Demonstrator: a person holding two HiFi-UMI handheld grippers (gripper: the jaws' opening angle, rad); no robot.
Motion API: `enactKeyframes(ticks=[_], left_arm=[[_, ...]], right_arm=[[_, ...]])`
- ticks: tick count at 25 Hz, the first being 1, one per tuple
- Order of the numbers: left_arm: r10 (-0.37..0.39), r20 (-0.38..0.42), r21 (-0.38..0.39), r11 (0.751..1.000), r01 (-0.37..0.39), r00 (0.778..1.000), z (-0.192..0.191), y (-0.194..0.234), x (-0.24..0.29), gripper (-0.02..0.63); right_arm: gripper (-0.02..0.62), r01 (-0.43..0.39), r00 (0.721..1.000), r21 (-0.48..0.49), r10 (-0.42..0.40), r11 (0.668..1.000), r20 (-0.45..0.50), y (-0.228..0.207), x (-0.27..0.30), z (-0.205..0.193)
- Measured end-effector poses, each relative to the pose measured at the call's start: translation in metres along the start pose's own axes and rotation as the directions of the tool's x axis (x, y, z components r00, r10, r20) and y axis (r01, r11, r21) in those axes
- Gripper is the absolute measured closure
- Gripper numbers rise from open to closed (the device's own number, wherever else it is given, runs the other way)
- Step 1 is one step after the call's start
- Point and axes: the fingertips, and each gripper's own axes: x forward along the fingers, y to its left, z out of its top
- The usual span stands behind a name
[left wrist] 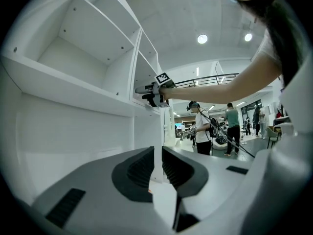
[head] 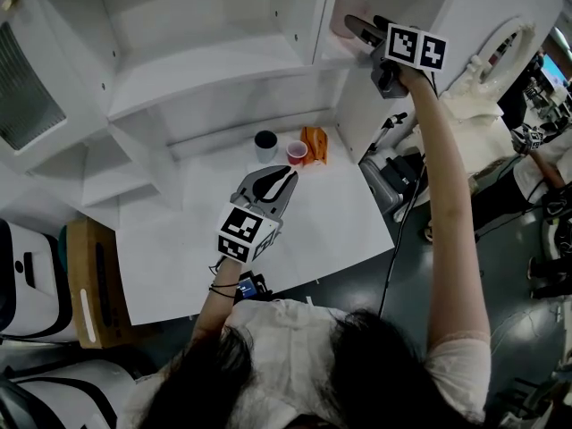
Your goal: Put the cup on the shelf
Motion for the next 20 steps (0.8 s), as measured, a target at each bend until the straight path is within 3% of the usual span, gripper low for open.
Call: enactKeyframes(ticks=[9,16,20], left_arm=[[-0.01,0.0,0.002,1.0,0.01,1.0,0.004,-0.025,-0.009,0.548],[-0.012,-0.008,-0.001,1.0,0.012,1.0,0.002,-0.053,-0.024,0.548],[-0.016,-0.008,-0.008,1.0,0.016,1.0,0.001,-0.072,-0.032,0.548]], right_arm=[[0.261,-0.121,0.987,0.026,0.117,0.992,0.109,0.053,-0.071,-0.009],[0.262,-0.184,0.972,-0.025,0.185,0.983,0.147,0.103,-0.143,-0.051],[0.262,-0.17,0.972,-0.023,0.172,0.985,0.161,0.128,-0.185,-0.084]])
